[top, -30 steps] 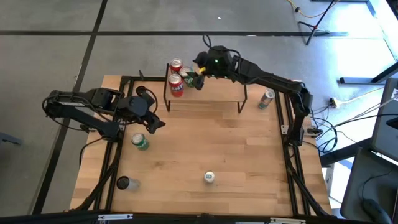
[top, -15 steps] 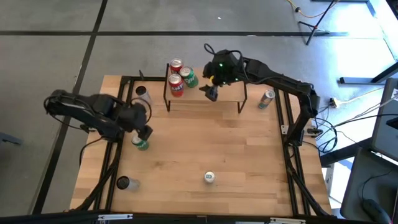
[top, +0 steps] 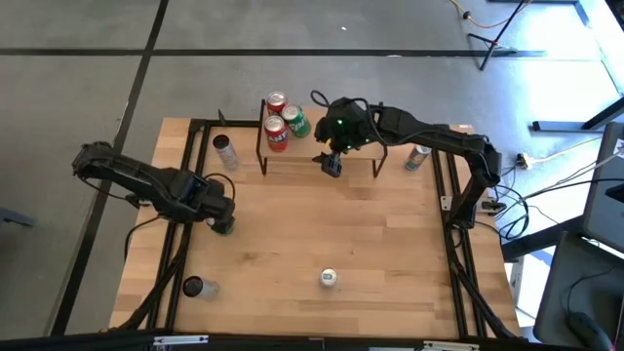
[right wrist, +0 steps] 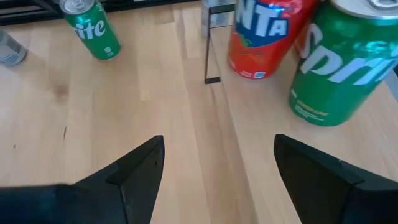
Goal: Place canned beverage on shelf
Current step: Put the green soda can on the shelf aligned with the other green soda can
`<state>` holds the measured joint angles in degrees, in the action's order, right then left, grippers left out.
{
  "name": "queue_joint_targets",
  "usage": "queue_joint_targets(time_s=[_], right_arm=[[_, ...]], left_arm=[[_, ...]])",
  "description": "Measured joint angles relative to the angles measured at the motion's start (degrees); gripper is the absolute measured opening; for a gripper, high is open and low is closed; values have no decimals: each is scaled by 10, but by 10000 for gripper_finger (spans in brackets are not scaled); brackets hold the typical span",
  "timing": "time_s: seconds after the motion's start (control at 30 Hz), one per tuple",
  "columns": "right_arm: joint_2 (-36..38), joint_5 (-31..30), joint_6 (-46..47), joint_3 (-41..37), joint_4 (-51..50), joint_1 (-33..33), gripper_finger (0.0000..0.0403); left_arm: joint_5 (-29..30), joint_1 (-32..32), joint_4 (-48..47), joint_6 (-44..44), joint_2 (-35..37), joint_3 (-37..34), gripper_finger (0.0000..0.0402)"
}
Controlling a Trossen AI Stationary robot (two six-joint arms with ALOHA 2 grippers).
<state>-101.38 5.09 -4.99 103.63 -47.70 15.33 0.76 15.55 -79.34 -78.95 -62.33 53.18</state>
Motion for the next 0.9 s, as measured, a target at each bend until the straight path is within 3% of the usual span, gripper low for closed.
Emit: queue_joint_targets(time_s=[0.37,0.63,0.77,0.9], right_arm=[[1,-4,0,0,-5,-8,289],[8,-4,0,0,-4,-13,289],[28,-9,-2,0,-6,-15,289],[60,-6,-2,0,-29,-15,289]], left_arm=[[31,16,64,21,0,-69,347],[67,42,81,26,0,-71,263],[73,56,77,34,1,-50,248],[80,56,82,69,0,22,248]])
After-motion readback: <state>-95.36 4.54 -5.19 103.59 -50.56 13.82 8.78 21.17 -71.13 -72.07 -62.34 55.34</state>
